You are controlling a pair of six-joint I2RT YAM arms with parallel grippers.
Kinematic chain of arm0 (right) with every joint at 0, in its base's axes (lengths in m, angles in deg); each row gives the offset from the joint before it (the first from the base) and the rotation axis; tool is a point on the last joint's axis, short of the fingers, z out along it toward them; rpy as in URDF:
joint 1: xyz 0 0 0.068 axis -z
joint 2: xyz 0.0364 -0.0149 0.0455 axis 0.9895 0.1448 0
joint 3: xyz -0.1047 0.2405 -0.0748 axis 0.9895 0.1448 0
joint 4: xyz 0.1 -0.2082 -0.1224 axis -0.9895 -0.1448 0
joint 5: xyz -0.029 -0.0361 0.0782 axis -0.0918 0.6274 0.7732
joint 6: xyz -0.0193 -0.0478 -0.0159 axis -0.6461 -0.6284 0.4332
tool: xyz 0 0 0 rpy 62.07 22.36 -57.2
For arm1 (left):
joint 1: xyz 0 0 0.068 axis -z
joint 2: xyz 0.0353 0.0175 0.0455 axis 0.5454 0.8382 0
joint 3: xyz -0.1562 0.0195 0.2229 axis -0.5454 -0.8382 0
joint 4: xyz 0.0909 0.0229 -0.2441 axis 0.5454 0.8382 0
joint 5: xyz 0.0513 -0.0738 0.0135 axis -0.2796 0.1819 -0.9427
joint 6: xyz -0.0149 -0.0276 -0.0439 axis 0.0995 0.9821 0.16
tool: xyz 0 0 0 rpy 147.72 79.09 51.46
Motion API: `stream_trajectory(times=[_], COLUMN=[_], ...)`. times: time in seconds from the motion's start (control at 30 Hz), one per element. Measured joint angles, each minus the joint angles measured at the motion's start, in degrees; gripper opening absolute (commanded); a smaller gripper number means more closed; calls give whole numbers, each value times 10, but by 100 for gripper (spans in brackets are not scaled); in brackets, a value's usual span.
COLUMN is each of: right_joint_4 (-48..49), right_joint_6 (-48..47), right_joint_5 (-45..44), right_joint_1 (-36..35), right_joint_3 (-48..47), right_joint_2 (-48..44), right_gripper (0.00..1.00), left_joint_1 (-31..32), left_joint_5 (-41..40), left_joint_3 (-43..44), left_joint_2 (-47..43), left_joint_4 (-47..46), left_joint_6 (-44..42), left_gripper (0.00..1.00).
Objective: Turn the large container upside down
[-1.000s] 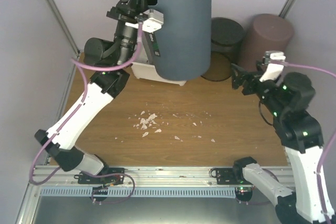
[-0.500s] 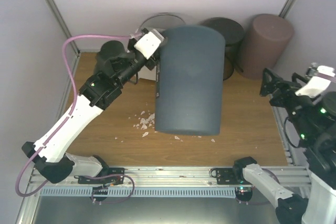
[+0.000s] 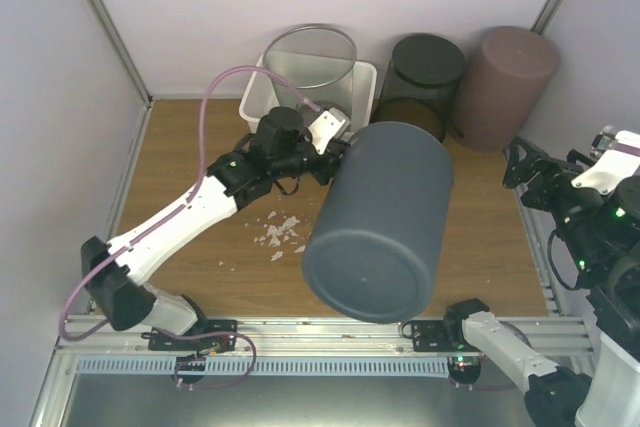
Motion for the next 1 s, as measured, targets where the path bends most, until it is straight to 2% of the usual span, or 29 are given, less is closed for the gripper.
stream_trajectory(times=[0.3,0.53,0.73,1.0], right_joint_4=[-4,-21,-31,-33], right_joint_6=[-5,-16,-17,-32], right_joint_5=[-5,-21,-43,-49], right_joint_1=[0,0,0,0], right_joint_3=[54,40,15,2], right_joint_2=[11,36,34,37], right_gripper=[100,100,99,100], left_joint_1=[5,7,15,29], left_joint_5=[107,169,186,173], left_joint_3=[3,49,96,136], left_joint_2=[122,229,323,406], left_joint_4=[22,33,42,66], left_joint_6=[126,204,244,271], left_gripper=[0,0,0,0])
